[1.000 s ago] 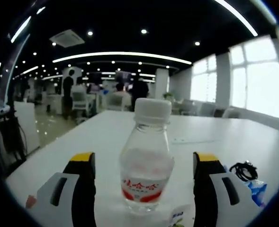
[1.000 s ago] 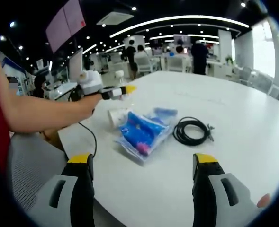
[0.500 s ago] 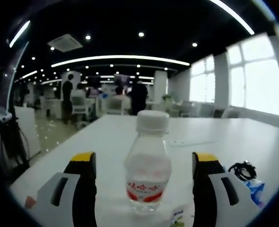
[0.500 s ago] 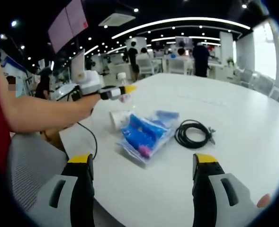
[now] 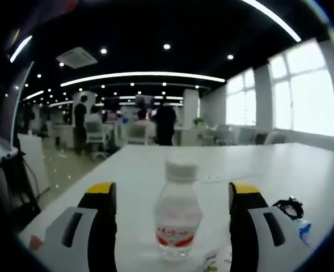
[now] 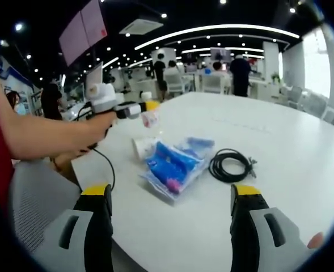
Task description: Arrange the tabletop items into an orderly group along one side of the table until the central work area is clear of visible clutter.
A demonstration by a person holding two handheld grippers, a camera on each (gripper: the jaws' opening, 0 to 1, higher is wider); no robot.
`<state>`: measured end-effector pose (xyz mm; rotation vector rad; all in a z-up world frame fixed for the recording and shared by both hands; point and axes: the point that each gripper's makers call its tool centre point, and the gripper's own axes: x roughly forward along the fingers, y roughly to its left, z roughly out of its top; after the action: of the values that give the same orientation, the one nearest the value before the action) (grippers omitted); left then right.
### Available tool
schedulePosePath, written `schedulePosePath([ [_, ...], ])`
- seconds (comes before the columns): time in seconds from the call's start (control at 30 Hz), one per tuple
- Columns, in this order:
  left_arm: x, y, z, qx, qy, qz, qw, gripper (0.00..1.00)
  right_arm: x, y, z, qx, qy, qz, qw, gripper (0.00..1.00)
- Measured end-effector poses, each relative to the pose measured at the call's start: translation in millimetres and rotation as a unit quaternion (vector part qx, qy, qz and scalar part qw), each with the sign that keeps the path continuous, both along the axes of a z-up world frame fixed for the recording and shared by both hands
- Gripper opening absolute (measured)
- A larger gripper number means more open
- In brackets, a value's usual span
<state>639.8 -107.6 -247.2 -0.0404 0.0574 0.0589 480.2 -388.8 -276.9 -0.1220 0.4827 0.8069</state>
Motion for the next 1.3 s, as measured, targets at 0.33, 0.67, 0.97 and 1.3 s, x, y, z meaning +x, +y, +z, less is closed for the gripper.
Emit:
schedulePosePath([
  [0.33,-14.3,3.1,9.7,0.004,-0.004,0.003,1.0000,0.77,-2.7,0.9,10.5,0.004,-0.015,0.002,0.9999,0.86],
  [0.67,-25.7,7.0,20.5,0.011,-0.007,0.000,0.9999,0.76,-3.6,-1.1,23.0,0.006,-0.034,0.002,0.9994,0.86],
  [0.97,-44.8,5.0,34.3,0.021,-0.013,-0.006,0.9997,0.75,-6.0,3.0,38.9,0.011,-0.055,0.011,0.9983,0.86],
  [1.3,-76.0,-3.3,54.4,0.026,-0.024,-0.021,0.9992,0.72,-6.0,8.6,56.6,0.007,-0.081,0.026,0.9964,0.86],
])
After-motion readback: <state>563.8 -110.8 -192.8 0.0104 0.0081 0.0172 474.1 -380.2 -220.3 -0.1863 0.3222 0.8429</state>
